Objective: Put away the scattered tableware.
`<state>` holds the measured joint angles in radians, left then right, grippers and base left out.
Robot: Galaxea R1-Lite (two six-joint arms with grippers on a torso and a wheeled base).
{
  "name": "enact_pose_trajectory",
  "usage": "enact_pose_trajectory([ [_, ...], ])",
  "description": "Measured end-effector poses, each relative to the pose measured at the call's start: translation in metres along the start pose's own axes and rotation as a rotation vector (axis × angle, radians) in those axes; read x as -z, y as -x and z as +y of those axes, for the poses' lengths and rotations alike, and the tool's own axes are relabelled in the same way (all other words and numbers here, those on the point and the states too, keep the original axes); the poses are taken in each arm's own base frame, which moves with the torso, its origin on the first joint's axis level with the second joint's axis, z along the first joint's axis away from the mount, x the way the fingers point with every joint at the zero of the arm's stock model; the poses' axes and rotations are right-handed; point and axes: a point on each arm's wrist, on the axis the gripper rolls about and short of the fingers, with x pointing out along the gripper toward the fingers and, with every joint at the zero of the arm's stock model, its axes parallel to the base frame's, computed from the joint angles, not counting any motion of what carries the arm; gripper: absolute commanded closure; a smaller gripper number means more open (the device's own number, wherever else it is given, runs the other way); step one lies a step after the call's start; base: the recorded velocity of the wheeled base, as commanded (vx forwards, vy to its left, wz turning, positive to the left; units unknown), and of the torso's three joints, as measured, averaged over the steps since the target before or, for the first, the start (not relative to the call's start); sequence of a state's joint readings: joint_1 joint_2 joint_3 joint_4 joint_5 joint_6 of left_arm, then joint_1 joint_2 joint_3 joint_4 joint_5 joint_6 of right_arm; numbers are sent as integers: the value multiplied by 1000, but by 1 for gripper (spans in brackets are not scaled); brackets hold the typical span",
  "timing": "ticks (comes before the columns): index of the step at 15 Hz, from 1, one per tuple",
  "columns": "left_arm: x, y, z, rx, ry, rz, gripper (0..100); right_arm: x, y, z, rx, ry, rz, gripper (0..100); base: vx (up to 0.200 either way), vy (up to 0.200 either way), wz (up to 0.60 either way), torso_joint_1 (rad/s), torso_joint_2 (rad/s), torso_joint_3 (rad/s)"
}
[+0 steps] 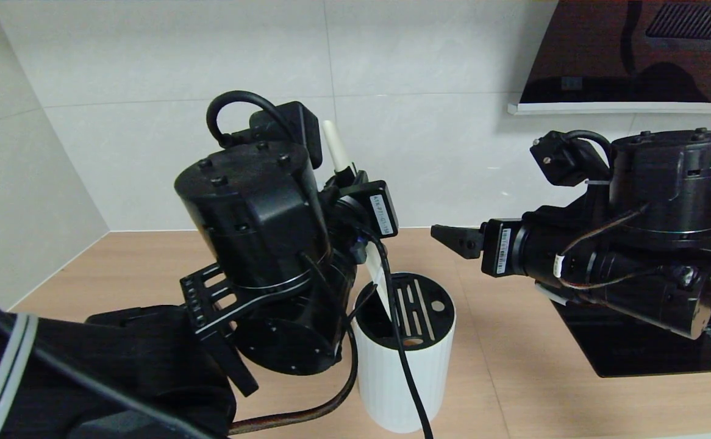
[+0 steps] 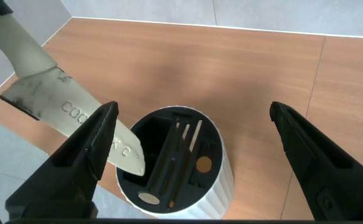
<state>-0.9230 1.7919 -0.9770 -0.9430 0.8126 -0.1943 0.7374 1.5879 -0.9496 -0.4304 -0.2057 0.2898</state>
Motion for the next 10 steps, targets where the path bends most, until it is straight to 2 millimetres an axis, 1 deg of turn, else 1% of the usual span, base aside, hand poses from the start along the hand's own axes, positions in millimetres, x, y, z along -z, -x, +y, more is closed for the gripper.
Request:
enact_pose_trajectory([
  [10, 18, -3, 0, -7, -37, 34, 100, 0, 0, 0, 0, 0, 2, 0, 0, 0, 0, 0, 0, 0],
])
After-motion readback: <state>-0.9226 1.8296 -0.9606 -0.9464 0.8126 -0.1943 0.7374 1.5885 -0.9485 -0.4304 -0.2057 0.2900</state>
